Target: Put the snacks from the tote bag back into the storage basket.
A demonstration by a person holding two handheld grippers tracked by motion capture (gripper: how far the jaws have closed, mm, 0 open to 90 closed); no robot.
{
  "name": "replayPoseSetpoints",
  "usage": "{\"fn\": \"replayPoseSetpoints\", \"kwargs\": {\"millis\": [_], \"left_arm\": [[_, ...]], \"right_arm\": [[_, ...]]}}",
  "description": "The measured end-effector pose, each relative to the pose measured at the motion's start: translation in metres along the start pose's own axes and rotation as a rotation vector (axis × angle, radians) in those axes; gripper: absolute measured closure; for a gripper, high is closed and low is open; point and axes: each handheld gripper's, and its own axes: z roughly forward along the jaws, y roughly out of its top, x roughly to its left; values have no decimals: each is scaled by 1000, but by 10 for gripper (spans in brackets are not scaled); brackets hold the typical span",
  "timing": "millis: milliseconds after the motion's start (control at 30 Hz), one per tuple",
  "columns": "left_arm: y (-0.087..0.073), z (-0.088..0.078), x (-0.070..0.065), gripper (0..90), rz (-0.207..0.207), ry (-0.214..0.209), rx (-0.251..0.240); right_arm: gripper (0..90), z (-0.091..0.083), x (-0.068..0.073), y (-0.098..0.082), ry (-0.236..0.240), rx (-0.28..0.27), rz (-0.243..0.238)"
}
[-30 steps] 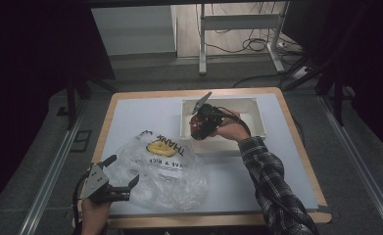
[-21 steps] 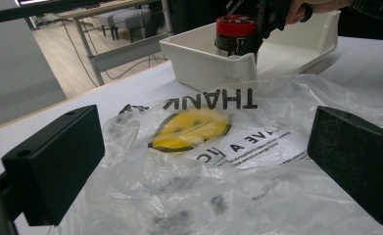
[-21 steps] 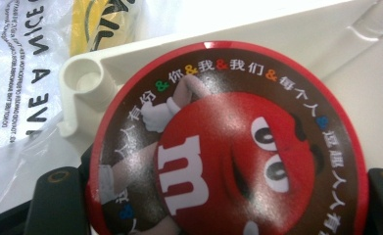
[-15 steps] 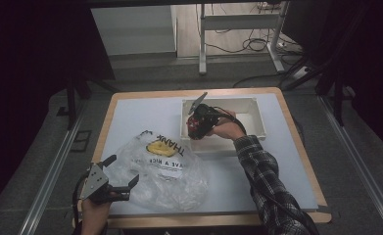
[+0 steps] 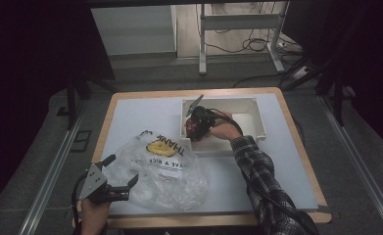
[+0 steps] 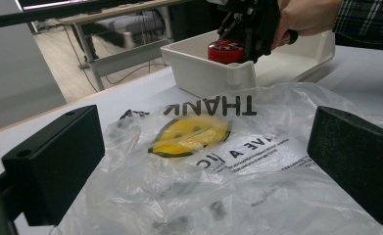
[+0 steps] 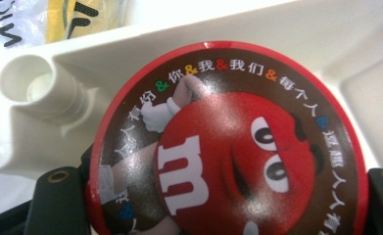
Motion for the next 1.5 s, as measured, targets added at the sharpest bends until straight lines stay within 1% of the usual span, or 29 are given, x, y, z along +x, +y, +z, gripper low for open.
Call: {"fn": "replayPoseSetpoints", "kwargs": {"millis": [367, 533, 667, 733, 967, 1033, 1167, 1233, 1333, 1367, 1500], "left_arm": [[0, 0, 0, 5, 2, 1, 1], [0, 0, 0, 5, 3, 1, 1], [0, 0, 0, 5, 3, 1, 1], [0, 0, 0, 5, 3, 1, 1], [0, 0, 0, 5, 7, 3, 2], [0, 0, 0, 5, 7, 3, 2], [0, 0, 0, 5, 8, 3, 3], [0, 0, -1, 5, 7, 3, 3], [0, 0, -1, 5, 7, 3, 3], [0, 0, -1, 5, 7, 3, 3], [0, 0, -1, 5, 8, 4, 3]], "right_arm": [[257, 11, -1, -1, 17, 7, 2], [257, 15, -2, -2, 14, 16, 5], [257, 16, -3, -2, 16, 12, 6], [257, 16, -4, -3, 24, 5, 9], [250, 16, -6, -5, 21, -10, 21], [229, 17, -6, -5, 31, -21, 35], [168, 18, -7, -6, 31, -30, 49], [152, 17, -7, -6, 26, -30, 42], [135, 15, -6, -6, 23, -39, 44], [130, 15, -6, -6, 22, -44, 49], [116, 11, -6, -6, 13, -63, 41]]}}
